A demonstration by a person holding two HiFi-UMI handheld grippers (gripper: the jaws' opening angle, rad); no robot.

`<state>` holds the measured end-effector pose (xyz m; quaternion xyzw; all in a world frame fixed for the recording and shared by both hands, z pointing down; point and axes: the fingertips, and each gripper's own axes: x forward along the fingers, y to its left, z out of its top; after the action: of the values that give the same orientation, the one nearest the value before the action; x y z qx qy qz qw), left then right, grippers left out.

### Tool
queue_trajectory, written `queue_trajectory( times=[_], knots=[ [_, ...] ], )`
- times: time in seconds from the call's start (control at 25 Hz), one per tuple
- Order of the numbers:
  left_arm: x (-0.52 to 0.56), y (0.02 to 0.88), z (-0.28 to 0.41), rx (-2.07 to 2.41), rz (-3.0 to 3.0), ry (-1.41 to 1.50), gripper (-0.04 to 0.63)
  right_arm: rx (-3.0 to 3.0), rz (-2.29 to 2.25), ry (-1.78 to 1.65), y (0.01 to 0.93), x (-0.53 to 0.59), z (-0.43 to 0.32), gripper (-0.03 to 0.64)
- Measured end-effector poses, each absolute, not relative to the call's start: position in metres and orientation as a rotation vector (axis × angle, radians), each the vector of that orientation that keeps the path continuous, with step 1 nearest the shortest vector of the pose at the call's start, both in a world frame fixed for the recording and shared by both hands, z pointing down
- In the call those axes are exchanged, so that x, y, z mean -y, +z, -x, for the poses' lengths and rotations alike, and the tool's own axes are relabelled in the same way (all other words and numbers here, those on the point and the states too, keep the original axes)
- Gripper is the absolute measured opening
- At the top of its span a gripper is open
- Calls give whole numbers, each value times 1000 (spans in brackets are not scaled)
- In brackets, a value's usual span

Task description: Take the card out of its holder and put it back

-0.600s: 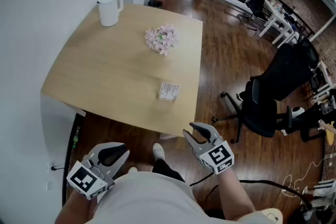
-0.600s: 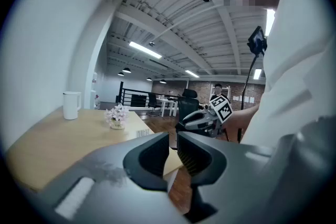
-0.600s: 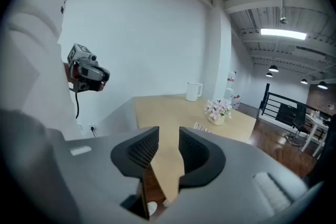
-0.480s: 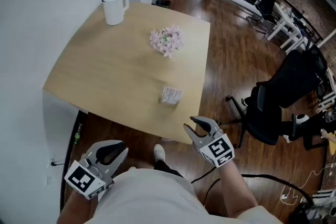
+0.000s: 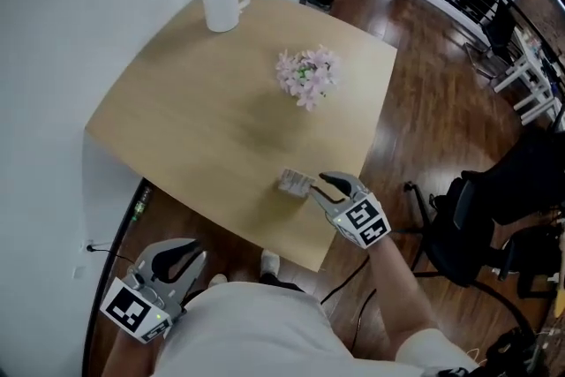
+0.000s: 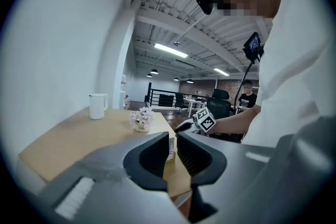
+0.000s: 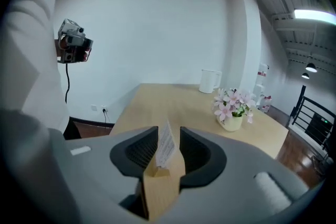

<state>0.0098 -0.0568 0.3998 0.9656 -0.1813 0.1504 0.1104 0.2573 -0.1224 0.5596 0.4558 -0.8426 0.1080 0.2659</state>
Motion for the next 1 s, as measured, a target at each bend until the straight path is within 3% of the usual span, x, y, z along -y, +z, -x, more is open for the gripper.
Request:
queue_trajectory(
  times=[0.32, 0.52, 1.0],
  knots=[
    [65, 400, -16, 671, -2770, 478, 55, 2371, -996, 395, 600, 147, -240, 133],
    [71, 402, -15, 725, -2747, 482, 55, 2397, -939, 399, 605, 150, -234, 37],
    [72, 402, -10, 728, -2741, 480, 55, 2451, -955, 445, 586, 149, -234, 21]
  ],
)
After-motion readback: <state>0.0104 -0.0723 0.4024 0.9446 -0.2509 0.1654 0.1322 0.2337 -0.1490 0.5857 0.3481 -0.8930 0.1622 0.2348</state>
